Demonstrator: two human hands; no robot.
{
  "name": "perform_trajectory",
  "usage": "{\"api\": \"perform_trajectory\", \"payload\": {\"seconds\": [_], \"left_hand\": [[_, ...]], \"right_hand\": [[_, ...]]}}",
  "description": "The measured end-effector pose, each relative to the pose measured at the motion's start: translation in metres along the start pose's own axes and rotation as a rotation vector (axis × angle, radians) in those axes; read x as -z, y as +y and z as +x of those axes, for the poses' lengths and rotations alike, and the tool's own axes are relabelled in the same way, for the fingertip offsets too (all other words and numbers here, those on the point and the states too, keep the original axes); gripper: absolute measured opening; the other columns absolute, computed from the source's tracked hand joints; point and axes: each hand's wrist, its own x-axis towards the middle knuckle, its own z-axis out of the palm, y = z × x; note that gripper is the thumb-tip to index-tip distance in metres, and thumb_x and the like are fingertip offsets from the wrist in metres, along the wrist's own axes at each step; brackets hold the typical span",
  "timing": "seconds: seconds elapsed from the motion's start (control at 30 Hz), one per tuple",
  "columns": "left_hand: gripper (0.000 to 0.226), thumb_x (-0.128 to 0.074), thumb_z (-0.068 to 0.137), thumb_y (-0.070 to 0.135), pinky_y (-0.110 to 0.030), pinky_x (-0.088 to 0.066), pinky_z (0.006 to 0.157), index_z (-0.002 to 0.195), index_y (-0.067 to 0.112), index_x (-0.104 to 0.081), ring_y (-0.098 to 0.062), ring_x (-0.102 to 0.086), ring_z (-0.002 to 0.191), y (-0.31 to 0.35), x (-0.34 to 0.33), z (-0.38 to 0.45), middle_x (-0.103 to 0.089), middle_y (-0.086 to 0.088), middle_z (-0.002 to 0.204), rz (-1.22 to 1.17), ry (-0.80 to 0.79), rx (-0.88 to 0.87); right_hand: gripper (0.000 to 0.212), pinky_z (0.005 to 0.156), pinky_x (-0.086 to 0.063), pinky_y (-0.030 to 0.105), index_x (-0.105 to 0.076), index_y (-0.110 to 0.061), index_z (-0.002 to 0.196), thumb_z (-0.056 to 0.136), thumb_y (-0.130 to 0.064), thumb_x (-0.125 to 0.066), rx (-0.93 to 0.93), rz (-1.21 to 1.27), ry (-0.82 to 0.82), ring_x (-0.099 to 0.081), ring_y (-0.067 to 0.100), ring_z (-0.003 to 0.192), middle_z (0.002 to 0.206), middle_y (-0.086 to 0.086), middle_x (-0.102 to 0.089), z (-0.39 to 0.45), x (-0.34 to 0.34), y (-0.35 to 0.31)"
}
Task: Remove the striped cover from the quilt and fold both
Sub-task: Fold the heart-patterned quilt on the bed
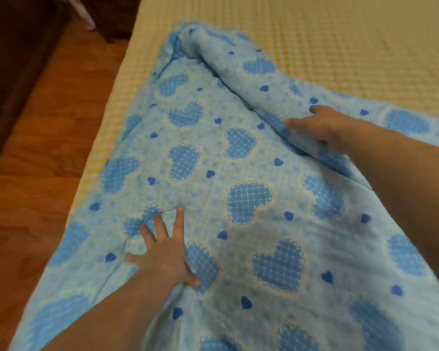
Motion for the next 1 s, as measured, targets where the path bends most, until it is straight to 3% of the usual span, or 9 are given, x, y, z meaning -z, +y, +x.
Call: {"api": "perform_trajectory", "payload": {"seconds": [0.2, 0.3, 0.37, 0.43, 0.53, 0.73, 0.83, 0.9, 1.0], "left_hand": [[0.170, -0.093, 0.031, 0.064, -0.084, -0.008, 0.096, 0.121, 0.058, 0.051, -0.039, 0.032, 0.145, -0.011, -0.010, 0.010, 0.043, 0.003, 0.153, -0.115, 0.027, -0.062], [0.162, -0.088, 0.037, 0.070, -0.082, -0.001, 0.100, 0.127, 0.060, 0.046, -0.034, 0.035, 0.144, -0.019, -0.007, 0.003, 0.047, 0.008, 0.150, -0.158, 0.026, -0.138], [0.137, -0.082, 0.054, 0.071, -0.072, 0.006, 0.109, 0.140, 0.064, 0.024, -0.021, 0.035, 0.144, -0.038, -0.008, -0.007, 0.041, 0.017, 0.149, -0.300, 0.026, -0.266], [0.086, -0.079, 0.076, 0.054, -0.050, -0.007, 0.122, 0.143, 0.061, -0.026, -0.009, 0.004, 0.152, -0.073, -0.009, -0.023, -0.002, 0.017, 0.163, -0.809, 0.078, -0.364], [0.037, -0.069, 0.090, 0.014, -0.025, -0.044, 0.099, 0.119, 0.036, -0.063, -0.010, -0.056, 0.127, -0.120, -0.014, -0.050, -0.061, 0.002, 0.136, -1.501, 0.222, -0.216], [0.107, -0.075, 0.072, 0.063, -0.040, -0.039, 0.110, 0.154, 0.038, -0.010, -0.020, -0.041, 0.134, -0.029, 0.053, -0.056, -0.020, 0.001, 0.154, -0.937, 0.394, -0.278], [0.120, -0.074, 0.072, 0.058, -0.048, -0.043, 0.106, 0.151, 0.041, 0.014, -0.035, -0.043, 0.135, 0.028, 0.088, -0.041, -0.012, -0.004, 0.159, -0.719, 0.362, -0.216], [0.097, -0.069, 0.078, 0.036, -0.046, -0.049, 0.096, 0.153, 0.033, -0.007, -0.041, -0.055, 0.121, 0.026, 0.098, -0.033, -0.036, -0.016, 0.149, -0.667, 0.468, -0.029], [0.049, -0.064, 0.079, 0.018, -0.039, -0.053, 0.091, 0.126, 0.014, -0.052, -0.036, -0.064, 0.107, -0.025, 0.074, -0.029, -0.064, -0.016, 0.119, -1.304, 0.566, 0.281]], "right_hand": [[0.060, 0.062, -0.056, 0.029, -0.065, -0.030, 0.111, 0.053, -0.038, -0.078, 0.337, -0.038, -0.234, -0.072, 0.019, 0.085, 0.097, -0.006, -0.074, -0.047, -0.008, -0.053], [0.061, 0.063, -0.045, 0.002, -0.050, -0.053, 0.115, 0.058, -0.046, -0.068, 0.662, -0.249, -0.435, -0.061, -0.022, 0.077, 0.085, -0.041, -0.064, -0.122, -0.025, -0.053], [0.055, 0.071, -0.041, 0.003, -0.050, -0.051, 0.120, 0.070, -0.034, -0.065, 0.742, -0.448, -0.581, -0.059, -0.018, 0.088, 0.095, -0.035, -0.061, -0.145, -0.063, -0.023], [0.056, 0.075, -0.043, 0.026, -0.044, -0.046, 0.130, 0.082, -0.024, -0.060, 0.765, -0.707, -0.548, -0.060, 0.012, 0.097, 0.116, -0.014, -0.047, -0.159, -0.116, 0.017], [0.061, 0.071, -0.047, 0.037, -0.037, -0.032, 0.138, 0.082, -0.021, -0.057, 0.806, -0.891, -0.233, -0.059, 0.032, 0.094, 0.134, 0.006, -0.038, -0.178, -0.167, 0.069], [0.063, 0.069, -0.050, 0.039, -0.046, -0.023, 0.129, 0.075, 0.005, -0.060, 0.927, -0.604, -0.156, -0.061, 0.037, 0.090, 0.131, 0.015, -0.049, -0.207, -0.161, 0.063], [0.063, 0.068, -0.054, 0.040, -0.052, -0.017, 0.124, 0.068, 0.012, -0.048, 1.047, -0.492, -0.156, -0.060, 0.036, 0.092, 0.132, 0.013, -0.049, -0.226, -0.153, 0.048], [0.070, 0.082, -0.053, 0.037, -0.049, -0.016, 0.135, 0.070, 0.010, -0.044, 1.070, -0.449, -0.118, -0.057, 0.032, 0.106, 0.141, 0.010, -0.044, -0.238, -0.151, 0.049], [0.083, 0.104, -0.040, 0.029, -0.038, -0.026, 0.150, 0.076, 0.010, -0.049, 1.008, -0.369, -0.125, -0.043, 0.019, 0.126, 0.152, 0.006, -0.033, -0.246, -0.146, 0.063]]}}
